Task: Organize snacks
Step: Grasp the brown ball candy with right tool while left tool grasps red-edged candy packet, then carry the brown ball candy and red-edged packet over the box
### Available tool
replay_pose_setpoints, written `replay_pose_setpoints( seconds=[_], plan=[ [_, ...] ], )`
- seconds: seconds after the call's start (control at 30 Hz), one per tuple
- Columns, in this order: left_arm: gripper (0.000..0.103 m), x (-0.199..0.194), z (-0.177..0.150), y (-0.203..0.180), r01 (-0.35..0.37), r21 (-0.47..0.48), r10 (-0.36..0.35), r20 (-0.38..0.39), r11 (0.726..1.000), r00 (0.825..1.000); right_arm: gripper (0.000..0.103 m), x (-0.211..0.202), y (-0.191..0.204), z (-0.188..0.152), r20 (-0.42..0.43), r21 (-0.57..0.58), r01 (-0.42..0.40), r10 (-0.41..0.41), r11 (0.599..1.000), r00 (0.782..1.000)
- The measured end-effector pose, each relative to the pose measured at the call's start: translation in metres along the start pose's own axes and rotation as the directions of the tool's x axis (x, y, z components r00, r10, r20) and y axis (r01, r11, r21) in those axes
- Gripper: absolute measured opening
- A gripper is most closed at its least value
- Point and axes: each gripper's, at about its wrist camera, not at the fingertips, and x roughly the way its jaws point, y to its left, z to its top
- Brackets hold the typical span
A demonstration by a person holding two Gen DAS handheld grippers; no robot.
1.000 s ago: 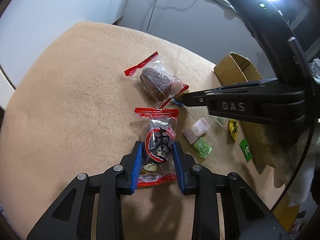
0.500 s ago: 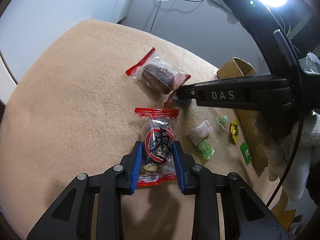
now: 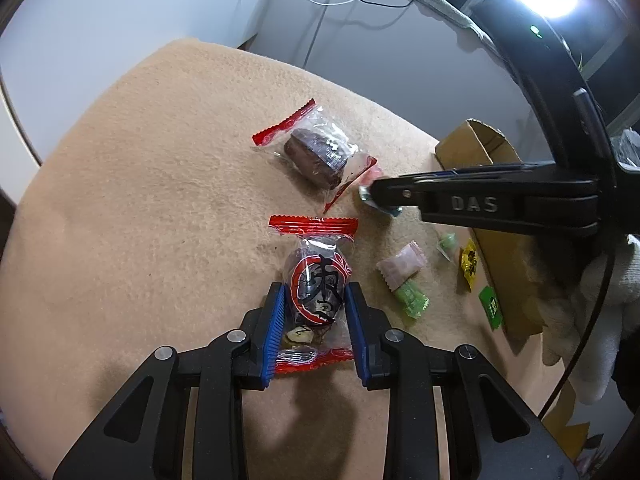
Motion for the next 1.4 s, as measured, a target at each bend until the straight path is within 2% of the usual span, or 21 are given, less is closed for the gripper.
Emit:
replay_pose_setpoints(
  seconds=[0.47,0.63,0.93,1.2,1.4],
  plan=[
    [0.029,-0.021,0.01,-0.022,0.021,0.038,-0.023,0.032,0.999,0.999,0.024,-0.056,-0.029,-0.032,0.103,0.074,-0.053,0.046,0.996,0.994],
    [0.029,-0.031,0.018,-0.037,0.038,0.075,-0.042,0.051,0.996,0.998,0.024,-0.079,-0.051,-0.042,0.153,0.12,-0.072,0.053,0.99,0.987],
    [0.029,-0.031,0.044,-0.08,0.074,0.163,-0.086,0.068,0.984,0.994,0.024,-0.119,-0.113,-0.065,0.226,0.228,-0.058,0.005,0.972,0.974],
    [0.029,-0.011,0.071,-0.121,0.099,0.243,-0.115,0.051,0.965,0.992,0.024,-0.131,-0.17,-0.091,0.232,0.332,-0.034,-0.047,0.943,0.972],
    [0.029,0.004,0.085,-0.146,0.117,0.282,-0.131,0.032,0.952,0.991,0.025,-0.129,-0.195,-0.107,0.218,0.383,-0.017,-0.072,0.924,0.973]
  ],
)
